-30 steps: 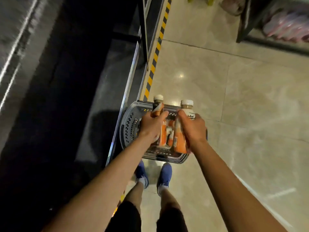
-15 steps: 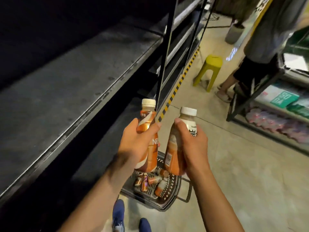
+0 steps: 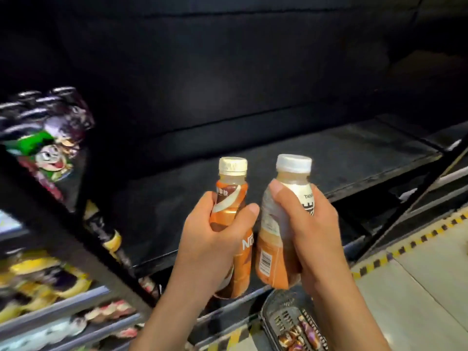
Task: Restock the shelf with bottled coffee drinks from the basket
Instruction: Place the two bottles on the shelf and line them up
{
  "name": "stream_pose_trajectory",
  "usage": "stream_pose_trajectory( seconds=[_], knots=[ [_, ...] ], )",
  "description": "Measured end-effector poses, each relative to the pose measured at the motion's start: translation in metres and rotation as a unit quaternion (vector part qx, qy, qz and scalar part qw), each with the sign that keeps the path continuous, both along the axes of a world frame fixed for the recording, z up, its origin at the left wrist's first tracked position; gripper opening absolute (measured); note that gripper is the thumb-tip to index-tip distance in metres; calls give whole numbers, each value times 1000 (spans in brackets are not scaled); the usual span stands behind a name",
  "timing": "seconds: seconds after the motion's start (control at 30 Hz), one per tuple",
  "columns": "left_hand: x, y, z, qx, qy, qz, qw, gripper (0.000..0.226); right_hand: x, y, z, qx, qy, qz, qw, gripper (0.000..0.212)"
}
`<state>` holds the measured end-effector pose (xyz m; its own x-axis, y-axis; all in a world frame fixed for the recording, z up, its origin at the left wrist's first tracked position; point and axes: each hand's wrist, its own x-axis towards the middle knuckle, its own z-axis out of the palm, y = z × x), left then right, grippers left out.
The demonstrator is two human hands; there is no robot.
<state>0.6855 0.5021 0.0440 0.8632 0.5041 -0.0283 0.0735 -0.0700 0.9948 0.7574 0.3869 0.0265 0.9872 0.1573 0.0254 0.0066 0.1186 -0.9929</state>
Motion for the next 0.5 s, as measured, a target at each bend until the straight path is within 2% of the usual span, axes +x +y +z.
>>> stream_pose_trajectory(
  seconds=[0.17,0.27,0.4,0.5],
  knots=[
    [-76,82,19,16,-38,125,991,36,-55,90,30,5,-27,145,989,28],
    [-130,128,25,17,-51,179,982,31,-100,142,42,6,-31,199,979,26],
    [-208,191,27,23,-74,241,967,22,-167,210,51,17,-16,245,969,38],
    [-262,240,27,15,-83,283,955,25,-216,257,54,12,-7,286,958,44]
  ],
)
